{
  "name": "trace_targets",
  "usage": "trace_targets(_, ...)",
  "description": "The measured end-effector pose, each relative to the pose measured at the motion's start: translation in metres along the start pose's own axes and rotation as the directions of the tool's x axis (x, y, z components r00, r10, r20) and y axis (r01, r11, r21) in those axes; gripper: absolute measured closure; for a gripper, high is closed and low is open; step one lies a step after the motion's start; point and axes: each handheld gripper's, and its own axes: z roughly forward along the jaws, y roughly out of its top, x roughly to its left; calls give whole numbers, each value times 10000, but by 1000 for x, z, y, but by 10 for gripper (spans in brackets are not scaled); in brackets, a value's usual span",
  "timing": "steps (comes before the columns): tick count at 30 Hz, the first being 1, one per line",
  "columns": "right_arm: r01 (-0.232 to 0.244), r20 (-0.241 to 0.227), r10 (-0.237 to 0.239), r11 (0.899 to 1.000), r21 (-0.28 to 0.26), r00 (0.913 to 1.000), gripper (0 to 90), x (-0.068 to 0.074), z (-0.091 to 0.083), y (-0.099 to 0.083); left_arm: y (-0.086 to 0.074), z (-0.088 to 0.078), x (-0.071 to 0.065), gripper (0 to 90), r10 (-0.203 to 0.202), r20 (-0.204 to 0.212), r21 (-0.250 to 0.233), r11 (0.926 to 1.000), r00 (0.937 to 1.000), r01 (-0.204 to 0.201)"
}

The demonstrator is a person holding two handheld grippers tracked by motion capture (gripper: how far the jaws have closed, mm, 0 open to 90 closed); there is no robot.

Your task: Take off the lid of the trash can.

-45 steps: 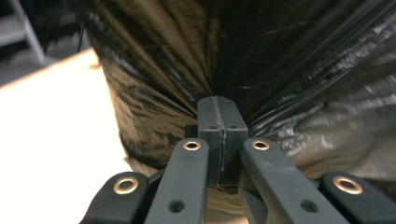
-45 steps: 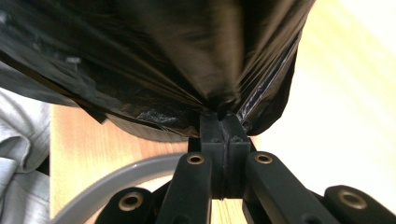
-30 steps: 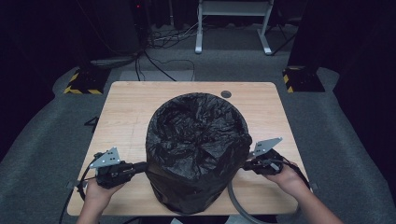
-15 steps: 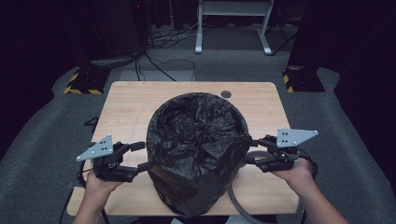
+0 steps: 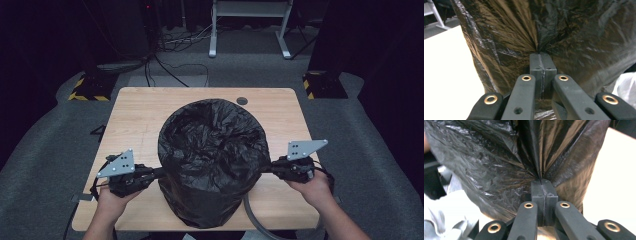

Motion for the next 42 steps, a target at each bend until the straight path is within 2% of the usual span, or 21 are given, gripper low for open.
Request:
trace_targets(3, -50, 25, 49, 9981, 617, 10000, 900, -3, 14, -10, -1, 2, 0, 900, 61, -136, 368, 9993, 9999, -56)
trace_targets(6, -322, -28, 326, 9951, 937, 9995, 900, -8, 24, -18, -5, 5, 1, 900, 142, -425, 984, 9951, 9990, -100)
trace_targets(8, -422, -34, 428, 9934, 1064, 9991, 900, -10, 28, -21, -7, 6, 2, 900, 130, -465, 1036, 9946, 9988, -81)
trace_targets(10, -480, -102, 494, 9927, 1107, 9987, 900, -11, 30, -23, -17, 7, 6, 900, -171, -473, 1094, 9938, 9987, 222)
trace_targets(12, -561, -111, 578, 9911, 1204, 9983, 900, -11, 31, -26, -22, 8, 7, 900, -252, -536, 1207, 9922, 9982, 315)
trace_targets(13, -563, -128, 583, 9911, 1207, 9982, 900, -10, 31, -26, -25, 8, 7, 900, -324, -465, 1029, 9940, 9984, 370)
trace_targets(17, -592, -140, 613, 9911, 1193, 9980, 900, -9, 30, -28, -31, 11, 8, 900, -494, -560, 1088, 9925, 9972, 553)
trace_targets(18, -594, -317, 630, 9926, 1059, 9975, 851, -9, 27, -27, -33, 9, 9, 765, -776, -579, 635, 9947, 9953, 813)
trace_targets(19, -544, -335, 575, 9948, 859, 9978, 721, -9, 24, -27, -34, 6, 10, 614, -1017, -548, 306, 9942, 9933, 1034)
trace_targets(20, -403, -103, 408, 9983, 413, 9991, 550, -8, 21, -28, -36, 3, 12, 488, -1226, -565, 40, 9924, 9908, 1230)
trace_targets(21, -236, -7, 236, 9997, 75, 9997, 488, -7, 17, -28, -37, -2, 13, 395, -1416, -578, -303, 9897, 9882, 1400)
trace_targets(22, -144, -36, 144, 9999, -90, 9999, 469, -7, 12, -28, -39, -8, 13, 347, -1512, -580, -653, 9869, 9868, 1474)
trace_targets(24, 121, 307, -106, 9988, -484, 9995, 383, -5, -1, -27, -40, -21, 13, 344, -1556, -783, -1400, 9797, 9847, 1437)
trace_targets(27, 119, 616, -53, 9941, -1075, 9981, 350, -4, -21, -19, -37, -37, 14, 338, -1675, -1165, -1961, 9702, 9790, 1426)
trace_targets(28, 133, 699, -44, 9917, -1276, 9975, 349, -4, -28, -15, -35, -40, 13, 338, -1653, -1316, -2031, 9696, 9774, 1367)
trace_targets(32, 371, 870, -207, 9809, -1909, 9960, 331, -1, -54, 7, -33, -47, 7, 338, -1355, -1955, -2018, 9748, 9713, 954)
trace_targets(37, 278, 1025, -16, 9665, -2551, 9947, 316, -1, -79, 41, -35, -51, 6, 340, -1352, -2216, -2031, 9750, 9657, 899)
trace_targets(42, 24, 1149, 333, 9547, -2976, 9928, 183, -3, -92, 74, -37, -54, 8, 341, -1455, -2292, -2125, 9724, 9625, 964)
